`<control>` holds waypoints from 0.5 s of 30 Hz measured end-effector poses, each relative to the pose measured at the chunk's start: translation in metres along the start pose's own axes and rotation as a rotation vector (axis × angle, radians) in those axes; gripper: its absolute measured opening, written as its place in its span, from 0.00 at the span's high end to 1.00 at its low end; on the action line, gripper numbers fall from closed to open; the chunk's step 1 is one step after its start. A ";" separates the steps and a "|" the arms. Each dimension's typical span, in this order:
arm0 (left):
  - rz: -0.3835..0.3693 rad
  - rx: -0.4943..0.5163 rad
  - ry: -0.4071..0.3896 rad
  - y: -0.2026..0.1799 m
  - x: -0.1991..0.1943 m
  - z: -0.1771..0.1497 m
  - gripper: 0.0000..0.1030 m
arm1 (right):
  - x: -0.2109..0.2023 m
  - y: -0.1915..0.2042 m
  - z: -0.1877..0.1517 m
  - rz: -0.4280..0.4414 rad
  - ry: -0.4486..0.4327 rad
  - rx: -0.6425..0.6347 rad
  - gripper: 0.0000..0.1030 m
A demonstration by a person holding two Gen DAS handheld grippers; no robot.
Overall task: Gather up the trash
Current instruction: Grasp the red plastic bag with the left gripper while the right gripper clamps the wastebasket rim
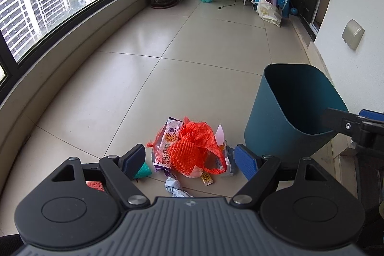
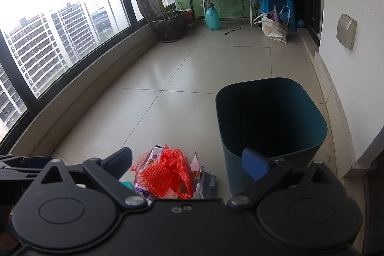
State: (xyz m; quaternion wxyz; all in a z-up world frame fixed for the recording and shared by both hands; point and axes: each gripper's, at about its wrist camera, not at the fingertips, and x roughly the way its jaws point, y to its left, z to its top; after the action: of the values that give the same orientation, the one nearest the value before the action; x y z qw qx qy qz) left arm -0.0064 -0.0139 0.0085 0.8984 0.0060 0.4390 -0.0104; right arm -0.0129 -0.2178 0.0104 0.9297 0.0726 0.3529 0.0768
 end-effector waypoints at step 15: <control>0.102 0.006 0.150 -0.002 0.090 0.076 0.21 | 0.070 -0.146 0.064 -0.251 0.118 0.058 0.05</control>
State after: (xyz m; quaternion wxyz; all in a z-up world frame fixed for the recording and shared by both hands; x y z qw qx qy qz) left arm 0.1088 -0.0183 -0.0157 0.8623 0.0316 0.5042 0.0345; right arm 0.0949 -0.3522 -0.0155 0.9071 0.0501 0.4154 -0.0461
